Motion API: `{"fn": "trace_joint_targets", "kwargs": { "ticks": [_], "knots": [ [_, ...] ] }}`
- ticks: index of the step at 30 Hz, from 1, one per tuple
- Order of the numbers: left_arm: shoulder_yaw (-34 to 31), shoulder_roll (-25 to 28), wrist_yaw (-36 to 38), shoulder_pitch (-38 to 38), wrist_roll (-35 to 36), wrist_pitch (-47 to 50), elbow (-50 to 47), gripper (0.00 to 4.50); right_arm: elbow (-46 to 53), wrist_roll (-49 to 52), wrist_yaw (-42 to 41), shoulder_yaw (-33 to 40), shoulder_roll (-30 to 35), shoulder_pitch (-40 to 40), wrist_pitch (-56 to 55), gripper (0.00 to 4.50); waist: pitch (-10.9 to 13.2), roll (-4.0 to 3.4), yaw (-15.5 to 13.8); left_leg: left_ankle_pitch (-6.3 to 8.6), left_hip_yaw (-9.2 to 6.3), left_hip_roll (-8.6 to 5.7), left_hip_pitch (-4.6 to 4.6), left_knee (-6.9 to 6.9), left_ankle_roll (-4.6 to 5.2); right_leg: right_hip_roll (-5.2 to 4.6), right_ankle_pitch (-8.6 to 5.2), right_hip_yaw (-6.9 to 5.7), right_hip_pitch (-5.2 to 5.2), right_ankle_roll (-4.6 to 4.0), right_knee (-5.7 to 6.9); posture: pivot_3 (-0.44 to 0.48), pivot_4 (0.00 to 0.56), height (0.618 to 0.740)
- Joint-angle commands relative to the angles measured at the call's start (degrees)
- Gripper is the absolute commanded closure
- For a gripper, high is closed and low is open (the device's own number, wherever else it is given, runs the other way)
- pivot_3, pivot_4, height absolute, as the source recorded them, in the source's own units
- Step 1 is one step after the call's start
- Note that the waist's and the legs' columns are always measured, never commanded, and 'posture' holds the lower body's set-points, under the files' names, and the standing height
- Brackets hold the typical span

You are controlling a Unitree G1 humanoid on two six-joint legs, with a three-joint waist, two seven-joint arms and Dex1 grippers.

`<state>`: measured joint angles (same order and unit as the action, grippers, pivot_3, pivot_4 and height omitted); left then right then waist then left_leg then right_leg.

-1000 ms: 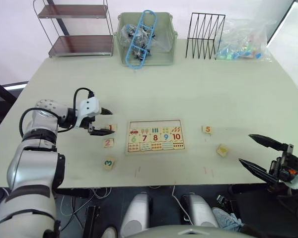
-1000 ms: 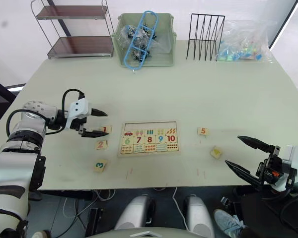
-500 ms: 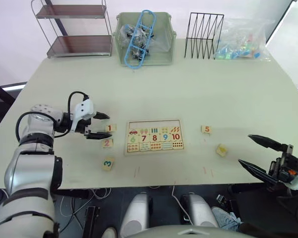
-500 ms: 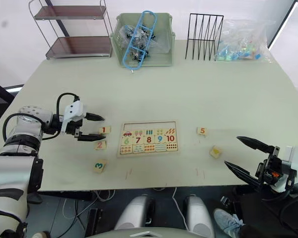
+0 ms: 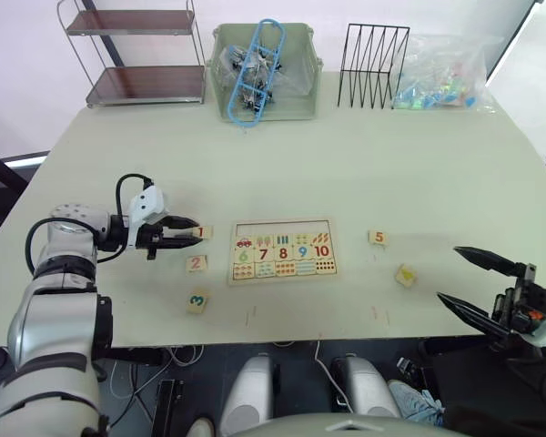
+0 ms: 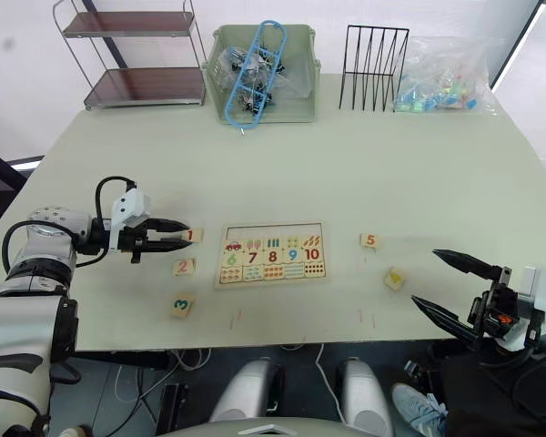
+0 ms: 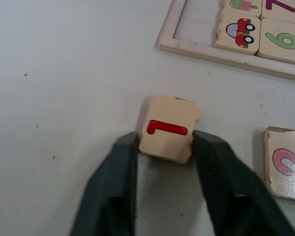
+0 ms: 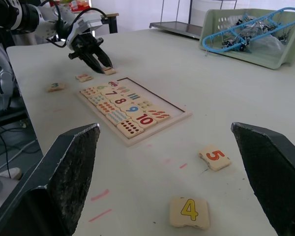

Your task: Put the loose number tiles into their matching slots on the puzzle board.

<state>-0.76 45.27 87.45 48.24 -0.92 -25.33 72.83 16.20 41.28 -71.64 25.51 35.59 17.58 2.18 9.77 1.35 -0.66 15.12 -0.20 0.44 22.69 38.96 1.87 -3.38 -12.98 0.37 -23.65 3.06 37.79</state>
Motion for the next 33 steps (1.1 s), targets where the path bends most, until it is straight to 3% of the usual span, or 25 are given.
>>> {"fn": "trace_joint_targets", "kwargs": {
  "ticks": [1, 19, 29, 33],
  "knots": [
    [0.5, 0.1, 0.9, -1.7, -0.9, -0.6, 0.1, 3.56, -0.2, 1.5, -1.7, 2.0, 0.4, 0.4, -1.2, 0.00, 0.0, 0.00, 0.0, 0.00, 0.00, 0.00, 0.00, 0.00, 0.00, 0.00, 0.00, 0.00, 0.00, 0.00, 0.00, 0.000, 0.150, 0.740],
    [-2.2, 1.8, 4.5, 2.8, 2.6, 3.2, -4.4, 3.56, 0.2, 1.4, -1.3, 2.4, 0.4, -0.1, -1.2, 0.00, 0.0, 0.03, -0.1, 0.00, -0.02, 0.00, 0.04, 0.00, 0.00, 0.00, 0.00, -0.02, -0.01, 0.00, -0.01, 0.000, 0.150, 0.740],
    [0.4, 2.4, 4.9, 2.4, 8.3, 20.3, -23.9, 3.56, 1.7, 1.7, 0.1, 1.9, 0.3, -0.2, -1.1, 0.00, 0.0, 0.03, 0.0, 0.00, -0.05, 0.03, 0.08, 0.03, 0.00, 0.00, 0.00, -0.02, -0.01, 0.00, -0.01, 0.000, 0.150, 0.740],
    [0.9, 2.1, 1.9, 0.6, 8.7, 26.8, -33.6, 3.56, 3.7, 2.5, 1.6, 1.0, -0.2, -1.0, -0.1, 0.00, 0.0, 0.03, 0.0, 0.00, -0.06, 0.09, 0.07, 0.03, 0.00, 0.00, 0.00, -0.02, -0.01, 0.00, 0.00, 0.000, 0.150, 0.740]
  ]
}}
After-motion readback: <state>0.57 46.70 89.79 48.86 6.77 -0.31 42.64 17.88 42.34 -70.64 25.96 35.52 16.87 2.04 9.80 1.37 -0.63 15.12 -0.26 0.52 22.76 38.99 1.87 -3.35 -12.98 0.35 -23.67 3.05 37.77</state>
